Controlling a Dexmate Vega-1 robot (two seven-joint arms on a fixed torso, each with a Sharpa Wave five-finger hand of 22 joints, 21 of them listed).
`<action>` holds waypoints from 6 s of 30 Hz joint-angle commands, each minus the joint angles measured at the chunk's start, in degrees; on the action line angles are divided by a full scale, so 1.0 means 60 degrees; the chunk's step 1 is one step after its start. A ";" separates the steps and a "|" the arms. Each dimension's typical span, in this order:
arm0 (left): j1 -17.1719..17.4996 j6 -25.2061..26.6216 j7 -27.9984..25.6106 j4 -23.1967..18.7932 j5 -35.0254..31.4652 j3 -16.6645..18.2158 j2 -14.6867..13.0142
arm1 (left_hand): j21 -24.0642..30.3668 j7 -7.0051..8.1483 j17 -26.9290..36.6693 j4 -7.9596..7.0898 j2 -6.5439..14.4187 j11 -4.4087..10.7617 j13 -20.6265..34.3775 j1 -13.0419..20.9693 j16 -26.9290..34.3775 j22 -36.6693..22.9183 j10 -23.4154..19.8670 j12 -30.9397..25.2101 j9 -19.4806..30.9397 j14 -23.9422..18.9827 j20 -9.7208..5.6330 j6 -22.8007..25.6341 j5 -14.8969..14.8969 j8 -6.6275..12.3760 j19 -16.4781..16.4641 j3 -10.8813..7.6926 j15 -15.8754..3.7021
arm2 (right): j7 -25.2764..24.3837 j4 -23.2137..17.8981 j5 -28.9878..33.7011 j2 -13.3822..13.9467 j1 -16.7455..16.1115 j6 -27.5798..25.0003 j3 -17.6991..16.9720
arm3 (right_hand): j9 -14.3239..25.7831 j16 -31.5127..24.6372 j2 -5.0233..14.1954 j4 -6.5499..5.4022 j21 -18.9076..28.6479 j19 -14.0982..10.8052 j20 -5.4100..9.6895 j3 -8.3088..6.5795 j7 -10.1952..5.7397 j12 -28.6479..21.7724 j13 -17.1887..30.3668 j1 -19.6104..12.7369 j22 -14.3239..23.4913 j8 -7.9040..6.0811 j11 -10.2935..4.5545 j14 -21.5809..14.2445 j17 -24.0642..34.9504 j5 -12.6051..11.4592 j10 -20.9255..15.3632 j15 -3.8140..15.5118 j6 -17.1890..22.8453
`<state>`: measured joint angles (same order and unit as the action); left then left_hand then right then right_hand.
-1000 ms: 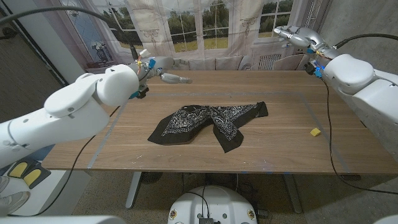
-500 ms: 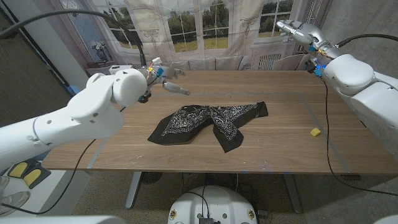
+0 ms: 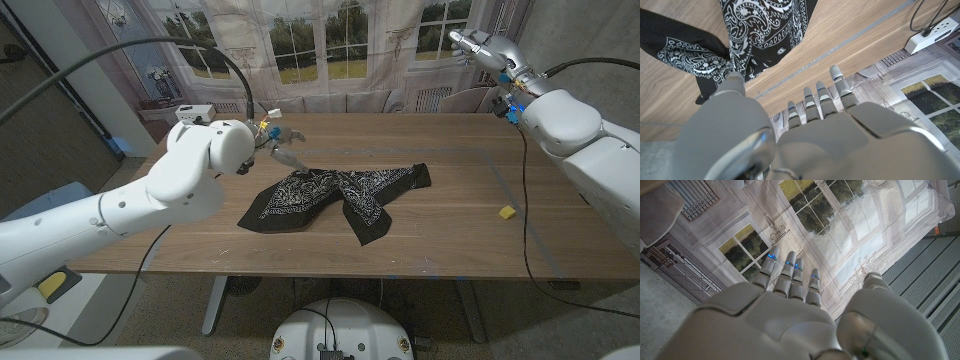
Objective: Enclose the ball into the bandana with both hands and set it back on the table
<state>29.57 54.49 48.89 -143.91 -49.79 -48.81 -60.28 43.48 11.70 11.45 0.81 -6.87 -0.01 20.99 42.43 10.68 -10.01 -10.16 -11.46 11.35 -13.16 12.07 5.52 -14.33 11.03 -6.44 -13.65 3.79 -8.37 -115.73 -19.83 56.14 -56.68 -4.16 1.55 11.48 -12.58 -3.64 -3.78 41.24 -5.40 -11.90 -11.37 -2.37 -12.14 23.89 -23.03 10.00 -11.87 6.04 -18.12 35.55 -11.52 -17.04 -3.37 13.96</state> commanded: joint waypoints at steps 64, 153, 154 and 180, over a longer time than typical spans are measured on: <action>0.2435 -0.3594 -0.3027 0.4767 -0.2664 0.0468 0.3890 | -0.0694 -0.1013 0.0222 0.1406 0.2112 0.0603 0.0433 0.2145 0.1452 -0.0022 -0.2060 -0.2177 0.0305 -0.3562 -0.1193 0.2632 0.0625 0.1868 -0.4725 -0.0833 -0.1836 | 0.0232 0.1240 0.0425 -0.0351 0.1125 0.0427 0.1012 | -0.0003 -0.0192 0.0136 0.0017 -0.0456 -0.0034 -0.0057 0.0173 0.0042 -0.0108 -0.0176 0.0223 0.0060 -0.0077 -0.0034 -0.0601 -0.0427 -0.0092 -0.0540 0.0288 0.0408; 0.7187 -0.8168 -1.3892 0.2240 0.2031 0.6444 0.5007 | 0.0818 -0.1664 0.2591 0.1494 0.2477 0.1394 0.2266 0.4585 0.2256 -0.0180 -0.4688 -0.4993 0.1308 -0.6933 -0.2576 0.5593 0.0183 0.4312 -0.5618 -0.2177 -0.2778 | 0.0953 0.2431 0.0574 -0.0833 0.2359 0.1728 0.1631 | -0.0009 -0.0236 0.0270 0.0146 -0.0794 -0.0337 -0.0039 0.0321 0.0098 -0.0080 -0.0332 0.0268 0.0073 -0.0034 -0.0099 -0.0696 -0.0801 -0.0134 -0.0706 0.0460 0.0535; 0.7118 -0.8255 -1.4211 0.2361 0.1888 0.6361 0.5034 | 0.0829 -0.1663 0.2603 0.1496 0.2475 0.1398 0.2287 0.4600 0.2236 -0.0179 -0.4674 -0.5008 0.1303 -0.6915 -0.2573 0.5591 0.0181 0.4312 -0.5601 -0.2172 -0.2768 | 0.0983 0.2476 0.0567 -0.0862 0.2451 0.1704 0.1680 | -0.0009 -0.0235 0.0271 0.0150 -0.0796 -0.0343 -0.0039 0.0321 0.0099 -0.0082 -0.0334 0.0263 0.0073 -0.0035 -0.0086 -0.0696 -0.0806 -0.0135 -0.0714 0.0459 0.0537; 0.6084 -0.4405 -1.1721 0.1559 -0.6957 0.4635 0.3621 | 0.1133 -0.1127 0.2944 0.1587 0.2038 0.1738 0.2249 0.5436 0.1990 -0.0227 -0.4380 -0.4932 0.1195 -0.6679 -0.2749 0.5799 0.0082 0.4385 -0.4806 -0.1780 -0.2908 | 0.2241 0.3828 -0.0374 -0.1194 0.3084 0.2825 0.2061 | -0.0009 -0.0234 0.0304 0.0162 -0.0873 -0.0466 -0.0043 0.0355 0.0098 -0.0077 -0.0344 0.0289 0.0074 -0.0020 -0.0089 -0.0737 -0.0919 -0.0147 -0.0721 0.0490 0.0549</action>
<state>69.17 22.33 -29.46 -134.03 -61.18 -16.77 -35.41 49.87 1.97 28.84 11.46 -13.08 5.87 31.91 55.80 22.96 -11.18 -32.56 -41.08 18.45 -46.09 -3.46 37.94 -13.67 37.18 -35.89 -23.37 2.13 0.77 -96.41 -18.34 49.99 -39.56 9.10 13.17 11.49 -13.78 -2.13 -2.83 36.15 -7.87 -11.91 -9.64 -1.64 -12.59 21.79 -21.09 10.26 -12.08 5.41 -22.32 29.99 -11.98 -20.91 -0.81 16.90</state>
